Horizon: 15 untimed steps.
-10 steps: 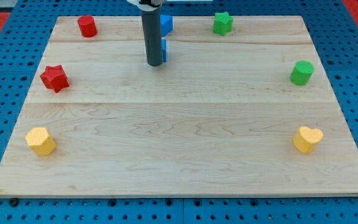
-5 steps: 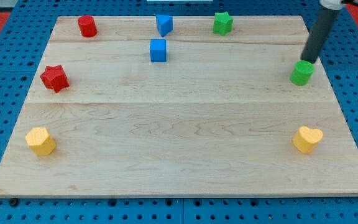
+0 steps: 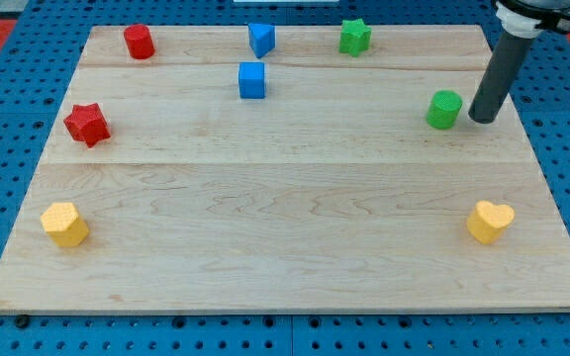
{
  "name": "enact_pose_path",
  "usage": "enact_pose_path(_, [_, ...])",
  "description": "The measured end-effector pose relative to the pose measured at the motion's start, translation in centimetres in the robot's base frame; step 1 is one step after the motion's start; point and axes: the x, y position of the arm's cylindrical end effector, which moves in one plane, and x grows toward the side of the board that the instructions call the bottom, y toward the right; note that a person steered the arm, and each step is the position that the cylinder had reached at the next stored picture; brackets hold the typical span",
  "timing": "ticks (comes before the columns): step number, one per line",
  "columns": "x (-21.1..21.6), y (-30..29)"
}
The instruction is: Push green circle to the bottom of blue cube
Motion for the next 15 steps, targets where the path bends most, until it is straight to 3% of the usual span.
enact_pose_path(1, [-0.9,0.5])
enact_pose_path(5, [-1.5,-16.8])
enact_pose_path(11, [-3.2,-20.3])
enact_pose_path(13, [-3.2,-25.2])
enact_pose_path(15, [0.0,-27.3])
